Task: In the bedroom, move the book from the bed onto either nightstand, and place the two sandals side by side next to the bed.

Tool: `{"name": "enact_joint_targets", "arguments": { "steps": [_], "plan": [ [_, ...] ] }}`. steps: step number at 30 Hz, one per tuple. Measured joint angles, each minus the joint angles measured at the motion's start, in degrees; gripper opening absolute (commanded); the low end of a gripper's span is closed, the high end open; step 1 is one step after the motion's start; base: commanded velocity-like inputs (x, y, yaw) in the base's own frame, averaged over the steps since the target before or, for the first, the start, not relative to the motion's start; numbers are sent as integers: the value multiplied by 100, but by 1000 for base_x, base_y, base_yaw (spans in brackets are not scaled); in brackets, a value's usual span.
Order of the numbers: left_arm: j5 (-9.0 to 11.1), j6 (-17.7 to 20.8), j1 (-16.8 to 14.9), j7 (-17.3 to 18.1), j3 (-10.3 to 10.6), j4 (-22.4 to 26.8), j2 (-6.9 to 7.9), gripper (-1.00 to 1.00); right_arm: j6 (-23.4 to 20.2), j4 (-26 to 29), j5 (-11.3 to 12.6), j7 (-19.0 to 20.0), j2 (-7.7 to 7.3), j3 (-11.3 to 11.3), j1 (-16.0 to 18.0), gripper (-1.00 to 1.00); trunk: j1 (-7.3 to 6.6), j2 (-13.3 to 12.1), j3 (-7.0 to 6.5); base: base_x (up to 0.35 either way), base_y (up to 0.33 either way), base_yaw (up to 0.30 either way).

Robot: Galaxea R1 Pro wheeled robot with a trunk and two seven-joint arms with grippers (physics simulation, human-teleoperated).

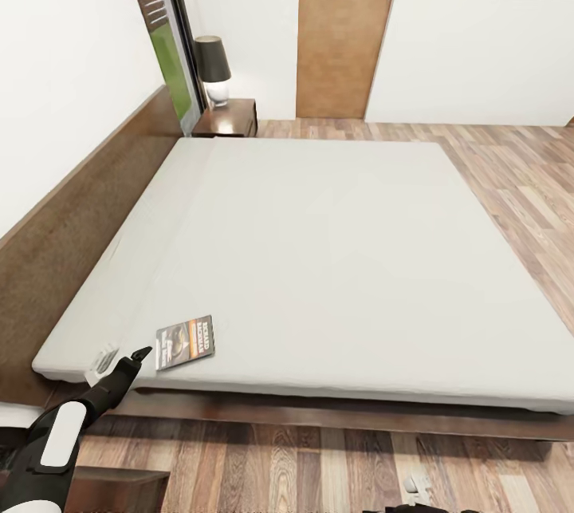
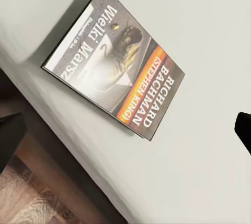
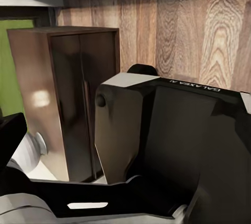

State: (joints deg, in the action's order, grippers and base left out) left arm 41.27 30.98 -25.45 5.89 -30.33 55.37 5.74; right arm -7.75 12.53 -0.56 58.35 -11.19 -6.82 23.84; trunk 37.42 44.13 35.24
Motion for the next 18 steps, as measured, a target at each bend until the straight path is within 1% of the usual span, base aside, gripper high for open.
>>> {"name": "enact_joint_targets", "arguments": {
  "steps": [18],
  "plan": [
    [0,0,0,0,1,2,-4,100,0,0,0,0,0,0,1,100,0,0,157,0,0,0]
  ]
}}
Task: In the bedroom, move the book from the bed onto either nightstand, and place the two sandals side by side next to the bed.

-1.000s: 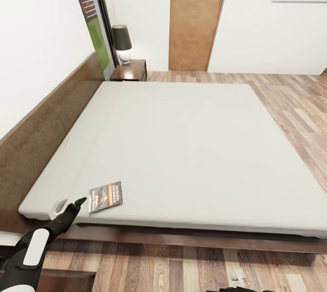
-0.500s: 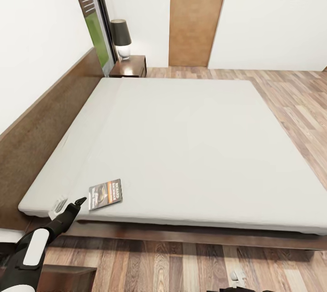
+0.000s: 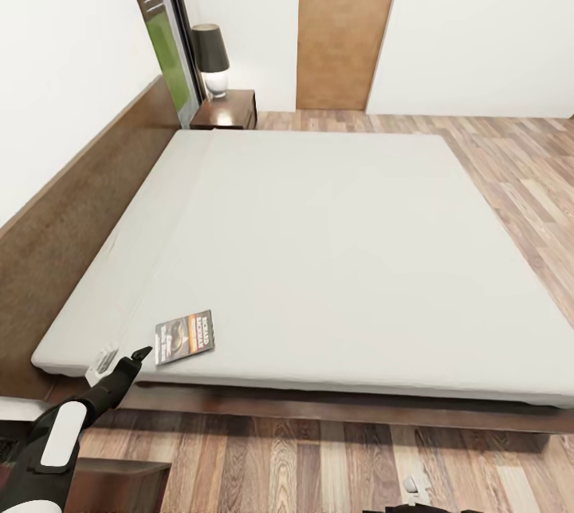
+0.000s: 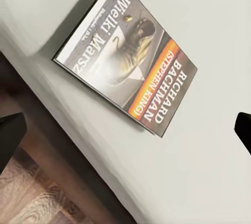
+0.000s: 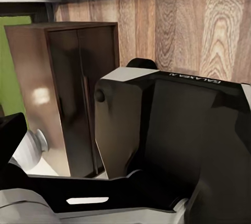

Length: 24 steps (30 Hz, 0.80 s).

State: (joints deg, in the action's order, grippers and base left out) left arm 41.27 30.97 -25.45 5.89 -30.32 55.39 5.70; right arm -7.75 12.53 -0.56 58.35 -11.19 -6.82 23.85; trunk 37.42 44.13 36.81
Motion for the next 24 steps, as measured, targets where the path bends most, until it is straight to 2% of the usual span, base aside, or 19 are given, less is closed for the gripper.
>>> {"name": "enact_joint_targets", "arguments": {
  "steps": [14,18,20,21,22,24],
  "plan": [
    [3,8,-3,0,37,54,-21,100,0,0,0,0,1,0,-4,100,0,0,25,0,0,0],
    [16,9,-20,-8,54,390,-22,100,0,0,0,0,0,0,-5,100,0,0,25,0,0,0],
    [82,55,-218,-46,59,862,-140,100,0,0,0,0,1,0,-5,100,0,0,25,0,0,0],
    [212,305,-617,-369,59,1054,-226,100,0,0,0,0,1,0,-4,100,-1,0,26,0,0,0],
    [283,335,-916,-445,58,1073,-239,100,0,0,0,0,1,-1,-3,100,0,0,24,0,0,0],
    [365,376,-1085,-665,57,1087,-263,100,0,0,0,0,1,0,-4,100,0,0,25,0,0,0]
  ]
}}
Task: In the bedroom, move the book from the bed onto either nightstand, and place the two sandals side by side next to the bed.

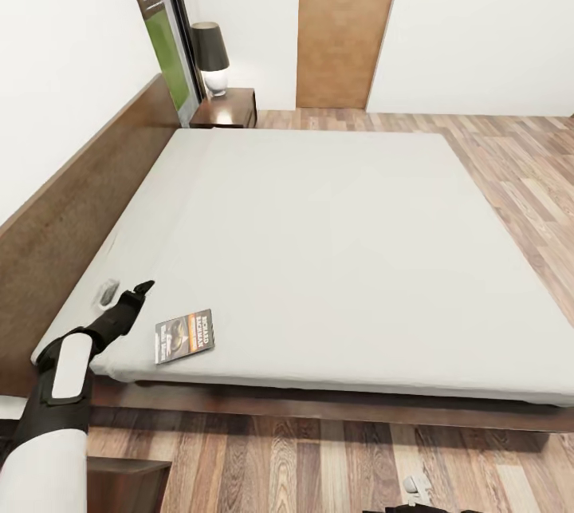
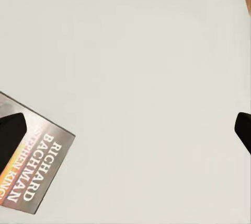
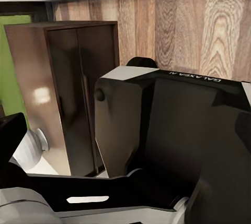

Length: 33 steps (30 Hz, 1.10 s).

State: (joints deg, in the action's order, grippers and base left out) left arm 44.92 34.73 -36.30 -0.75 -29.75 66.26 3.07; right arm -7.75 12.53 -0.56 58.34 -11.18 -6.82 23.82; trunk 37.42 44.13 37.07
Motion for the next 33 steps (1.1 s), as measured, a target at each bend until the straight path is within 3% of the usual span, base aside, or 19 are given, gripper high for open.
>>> {"name": "enact_joint_targets", "arguments": {
  "steps": [2,4,9,12,15,18,33],
  "plan": [
    [213,-8,-144,-327,-3,0,-94,100,0,0,0,0,0,0,0,100,0,0,0,0,0,0],
    [296,-75,-178,-431,2,-24,-129,100,0,0,0,1,0,0,-1,100,0,0,0,0,0,0],
    [355,-300,-206,-522,16,-310,-159,100,0,0,0,2,0,0,-1,100,0,0,0,0,0,0],
    [362,-802,-214,-540,60,-889,-154,100,0,0,0,2,0,0,0,100,0,0,0,0,0,0],
    [367,-1221,-216,-543,77,-1191,-153,100,0,0,0,0,0,0,-1,100,0,0,0,0,0,0],
    [368,-1390,-217,-539,86,-1300,-155,100,1,0,0,1,-1,0,-1,100,0,0,0,0,0,0],
    [369,-1477,-217,-526,64,-1352,-147,100,0,0,0,4,-3,0,-1,100,-1,0,0,59,0,0]
  ]
}}
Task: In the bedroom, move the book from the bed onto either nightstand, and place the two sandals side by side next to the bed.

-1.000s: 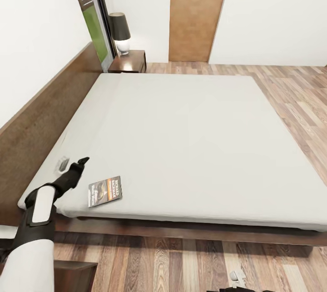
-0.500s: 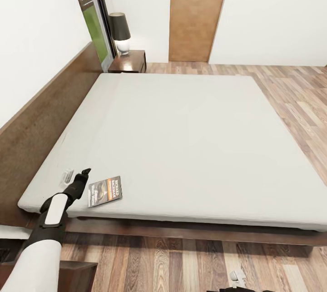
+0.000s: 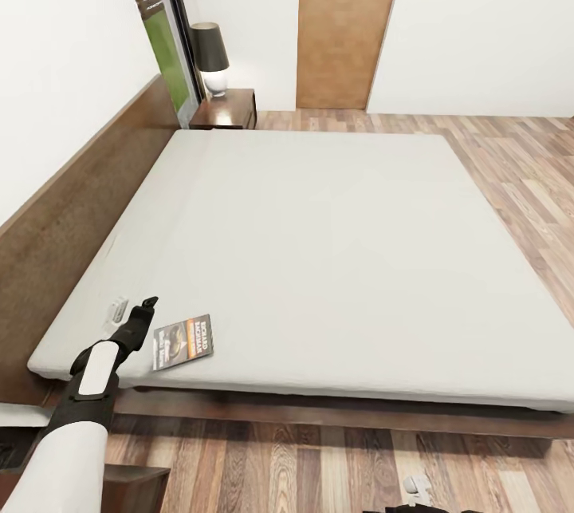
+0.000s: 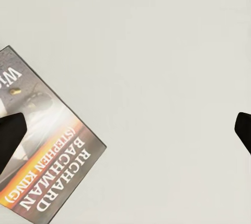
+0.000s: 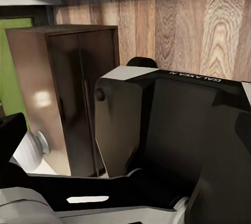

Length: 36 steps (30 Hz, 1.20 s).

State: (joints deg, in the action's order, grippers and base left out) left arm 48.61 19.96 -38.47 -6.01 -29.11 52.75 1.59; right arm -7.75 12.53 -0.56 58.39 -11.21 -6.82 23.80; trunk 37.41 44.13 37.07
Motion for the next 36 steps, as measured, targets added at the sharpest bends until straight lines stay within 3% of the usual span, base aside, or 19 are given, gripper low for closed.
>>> {"name": "enact_joint_targets", "arguments": {
  "steps": [36],
  "plan": [
    [-10,-187,55,-11,-23,-10,0,100,0,0,0,1,3,0,2,100,1,0,0,2,0,0]
  ]
}}
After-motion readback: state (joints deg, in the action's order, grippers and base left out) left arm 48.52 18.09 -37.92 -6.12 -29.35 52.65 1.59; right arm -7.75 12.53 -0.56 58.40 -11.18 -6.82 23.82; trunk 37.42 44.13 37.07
